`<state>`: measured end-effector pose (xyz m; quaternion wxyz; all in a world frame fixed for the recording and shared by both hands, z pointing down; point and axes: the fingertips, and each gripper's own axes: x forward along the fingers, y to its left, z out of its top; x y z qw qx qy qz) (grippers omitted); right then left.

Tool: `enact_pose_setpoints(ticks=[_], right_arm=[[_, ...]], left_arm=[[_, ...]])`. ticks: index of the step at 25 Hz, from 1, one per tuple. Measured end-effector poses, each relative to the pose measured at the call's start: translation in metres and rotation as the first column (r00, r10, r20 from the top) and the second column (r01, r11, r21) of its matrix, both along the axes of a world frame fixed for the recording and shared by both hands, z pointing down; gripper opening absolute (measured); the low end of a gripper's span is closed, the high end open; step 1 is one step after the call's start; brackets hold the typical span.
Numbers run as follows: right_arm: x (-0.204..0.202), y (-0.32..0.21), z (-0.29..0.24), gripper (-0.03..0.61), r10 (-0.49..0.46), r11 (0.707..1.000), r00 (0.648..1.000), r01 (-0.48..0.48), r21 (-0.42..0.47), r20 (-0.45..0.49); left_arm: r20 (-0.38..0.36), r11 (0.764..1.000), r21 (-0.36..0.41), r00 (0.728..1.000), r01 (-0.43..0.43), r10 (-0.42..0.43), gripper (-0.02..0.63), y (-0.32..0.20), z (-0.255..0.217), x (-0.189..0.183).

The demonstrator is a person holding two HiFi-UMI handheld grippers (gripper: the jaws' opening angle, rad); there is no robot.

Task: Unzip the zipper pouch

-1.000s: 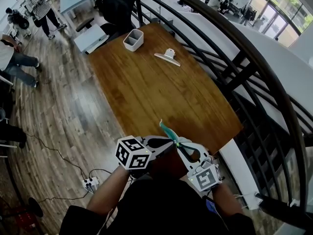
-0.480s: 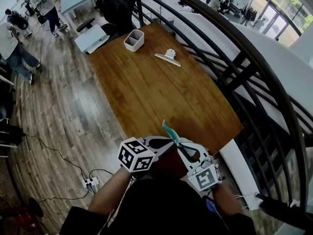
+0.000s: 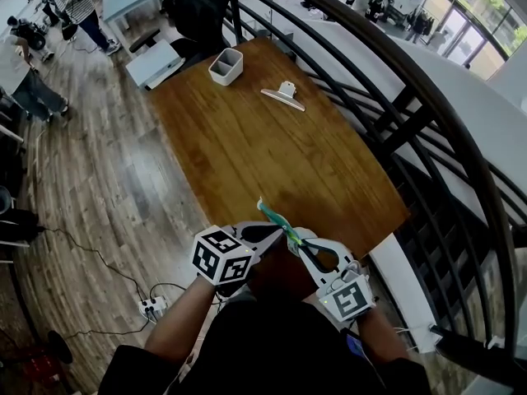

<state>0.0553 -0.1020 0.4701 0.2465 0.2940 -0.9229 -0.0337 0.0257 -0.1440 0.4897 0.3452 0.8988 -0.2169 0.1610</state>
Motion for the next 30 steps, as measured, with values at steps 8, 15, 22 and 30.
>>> enact_pose_setpoints(ticks=[8,15,22,30], right_arm=[[0.000,-0.001,-0.001,0.028,-0.003,1.000,1.000,0.003,0.003,0.001],[0.003,-0.006,-0.003,0.028,0.014,1.000,1.000,-0.014,0.008,0.028],[0.004,-0.010,-0.004,0.028,0.014,1.000,1.000,-0.014,0.020,0.023],[0.000,-0.007,-0.004,0.028,0.005,1.000,1.000,-0.005,0.022,0.018]], left_arm=[[0.007,1.000,0.001,1.000,0.018,-0.018,0.012,0.000,0.001,-0.002],[0.053,0.999,0.035,0.998,0.033,-0.035,0.012,-0.007,0.005,-0.012],[0.071,0.997,0.043,0.995,0.071,-0.074,0.012,-0.012,0.006,-0.018],[0.080,0.996,0.039,0.993,0.085,-0.087,0.012,-0.010,0.010,-0.025]])
